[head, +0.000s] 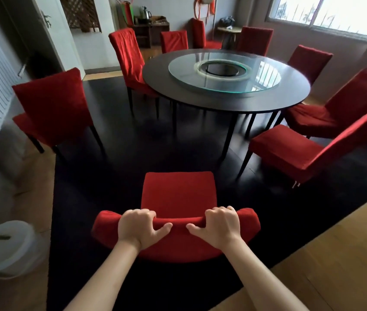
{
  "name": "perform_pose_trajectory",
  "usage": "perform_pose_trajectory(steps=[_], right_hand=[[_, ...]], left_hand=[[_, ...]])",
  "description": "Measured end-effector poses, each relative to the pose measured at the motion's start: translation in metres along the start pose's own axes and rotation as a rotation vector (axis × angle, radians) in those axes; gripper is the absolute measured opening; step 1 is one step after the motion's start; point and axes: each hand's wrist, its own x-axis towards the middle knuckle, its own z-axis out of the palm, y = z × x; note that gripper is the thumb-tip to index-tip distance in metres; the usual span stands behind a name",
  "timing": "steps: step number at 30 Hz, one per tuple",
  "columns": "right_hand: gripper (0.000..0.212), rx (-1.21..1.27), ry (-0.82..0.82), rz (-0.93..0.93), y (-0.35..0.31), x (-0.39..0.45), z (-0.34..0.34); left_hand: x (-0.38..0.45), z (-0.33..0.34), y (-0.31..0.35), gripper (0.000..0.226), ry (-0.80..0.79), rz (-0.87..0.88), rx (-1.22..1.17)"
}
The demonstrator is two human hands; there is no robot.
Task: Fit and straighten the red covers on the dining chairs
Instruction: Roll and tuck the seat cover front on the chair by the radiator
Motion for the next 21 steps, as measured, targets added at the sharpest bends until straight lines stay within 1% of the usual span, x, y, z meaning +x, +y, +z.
perform_pose_trajectory(steps=[6, 11, 14, 17, 19, 21], right_hand=[[0.088, -0.032, 0.041, 0.123, -0.032, -0.034, -0.001], [0.087, -0.068, 0.063, 0.215, -0.056, -0.054, -0.001], [0.082, -0.068, 0.104, 0.234, -0.060, -0.057, -0.002], [0.080, -0.074, 0.091, 0.242, -0.060, -0.056, -0.001], [0.079, -0.073, 0.137, 0.237, -0.059, -0.055, -0.001], [0.078, -0.078, 0.148, 0.237, -0.060, -0.051, 0.000]], left_hand=[[-0.013, -0.006, -0.021, 0.061, -0.024, 0.124, -0.055], [-0.019, -0.009, -0.035, 0.064, -0.041, 0.219, -0.062], [-0.019, -0.012, -0.037, 0.064, -0.044, 0.245, -0.055], [-0.018, -0.009, -0.039, 0.064, -0.042, 0.258, -0.057], [-0.017, -0.008, -0.040, 0.066, -0.047, 0.265, -0.055], [-0.013, -0.008, -0.042, 0.066, -0.051, 0.268, -0.054]])
